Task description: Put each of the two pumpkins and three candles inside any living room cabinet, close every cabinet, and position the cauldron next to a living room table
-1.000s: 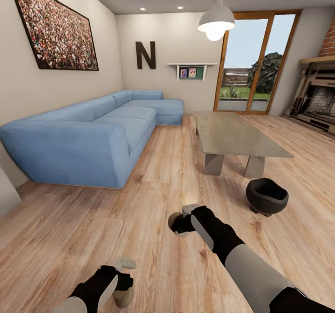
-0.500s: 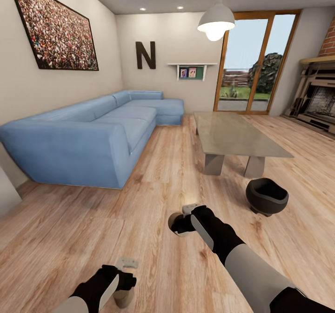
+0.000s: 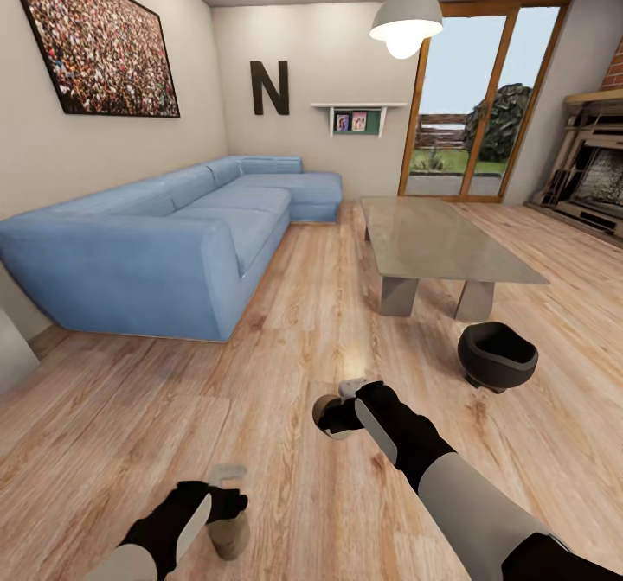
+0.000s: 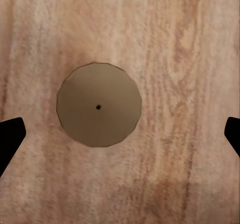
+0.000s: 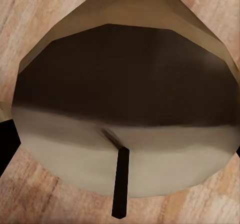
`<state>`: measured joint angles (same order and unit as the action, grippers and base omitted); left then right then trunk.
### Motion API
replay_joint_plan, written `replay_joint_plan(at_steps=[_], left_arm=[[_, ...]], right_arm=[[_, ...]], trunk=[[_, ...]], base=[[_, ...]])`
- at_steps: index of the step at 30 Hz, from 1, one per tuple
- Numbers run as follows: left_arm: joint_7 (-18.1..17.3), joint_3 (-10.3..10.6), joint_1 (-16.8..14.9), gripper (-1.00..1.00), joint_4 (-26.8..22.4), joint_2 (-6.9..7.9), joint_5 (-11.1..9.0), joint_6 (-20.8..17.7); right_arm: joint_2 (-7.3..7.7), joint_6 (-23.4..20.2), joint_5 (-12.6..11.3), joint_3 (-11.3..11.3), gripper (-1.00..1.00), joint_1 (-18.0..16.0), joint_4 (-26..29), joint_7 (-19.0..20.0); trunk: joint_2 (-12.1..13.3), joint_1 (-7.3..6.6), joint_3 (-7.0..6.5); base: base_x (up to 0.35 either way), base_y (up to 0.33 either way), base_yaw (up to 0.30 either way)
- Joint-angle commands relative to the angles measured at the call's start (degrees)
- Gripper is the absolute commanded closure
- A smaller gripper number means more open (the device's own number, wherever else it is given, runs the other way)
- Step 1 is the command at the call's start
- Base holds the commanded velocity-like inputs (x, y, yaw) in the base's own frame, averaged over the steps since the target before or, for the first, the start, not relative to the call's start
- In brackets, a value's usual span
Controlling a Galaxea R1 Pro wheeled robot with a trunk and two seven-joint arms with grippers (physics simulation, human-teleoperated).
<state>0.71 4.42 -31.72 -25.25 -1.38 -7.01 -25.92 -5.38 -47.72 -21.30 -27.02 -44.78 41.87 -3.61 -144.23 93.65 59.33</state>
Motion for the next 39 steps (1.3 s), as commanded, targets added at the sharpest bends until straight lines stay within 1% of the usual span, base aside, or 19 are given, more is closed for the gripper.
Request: replay_joint_plan(at_steps=[1,8,18,28,32,34,35,36,39], left_arm=[[0.13,0.12,-0.01,-1.0,-0.18,0.18,-0.61,-0.28],[0.16,-2.61,-0.01,-1.0,-0.32,0.45,-0.56,-0.28],[0.17,-2.82,-0.01,-1.0,-0.24,0.58,-0.53,-0.36],[0.17,-2.75,-0.01,-1.0,0.09,0.5,-0.39,-0.66],[0.11,-2.68,-0.01,-1.0,0.23,0.46,-0.37,-0.78],[0.09,-2.67,-0.01,-1.0,0.27,0.45,-0.37,-0.85],[0.08,-2.66,-0.01,-1.0,0.28,0.43,-0.37,-0.87],[0.11,-2.66,-0.01,-1.0,0.29,0.42,-0.37,-0.88],[0.13,-2.66,-0.01,-1.0,0.29,0.41,-0.37,-0.86]], right_arm=[[0.02,-0.18,-0.66,-0.14,1.0,-0.04,0.05,-0.52],[0.02,-0.18,-0.66,-0.21,1.0,-0.04,0.05,-0.52],[0.02,-0.18,-0.66,-0.21,1.0,-0.04,0.05,-0.52],[0.02,-0.41,-0.82,-0.09,1.0,-0.04,0.21,-0.52],[0.02,-1.65,-0.84,-0.06,1.0,-0.04,0.3,-0.52],[0.02,-2.1,-0.84,-0.12,1.0,-0.04,1.6,-0.52],[0.02,-2.59,-0.84,-0.17,1.0,0.02,3.61,-0.52],[0.0,-4.46,-0.79,-0.2,1.0,0.09,6.04,-0.52],[0.01,-6.16,-0.77,-0.22,1.0,0.12,7.23,-0.49]], trunk=[[-0.02,-0.01,0.05],[-0.02,-0.01,0.05],[-0.02,-0.01,0.05],[-0.02,-0.01,0.05],[-0.02,-0.01,0.05],[-0.05,0.04,0.5],[-0.06,0.06,0.72],[-0.08,0.09,0.94],[-0.12,0.17,1.61]], base=[[0.0,0.0,0.0],[0.0,0.0,0.0],[0.089,0.04,0.0],[0.011,0.005,0.0],[0.0,0.0,0.0],[0.0,0.0,0.0],[0.0,0.0,0.0],[0.0,0.0,0.0],[0.0,0.0,0.0]])
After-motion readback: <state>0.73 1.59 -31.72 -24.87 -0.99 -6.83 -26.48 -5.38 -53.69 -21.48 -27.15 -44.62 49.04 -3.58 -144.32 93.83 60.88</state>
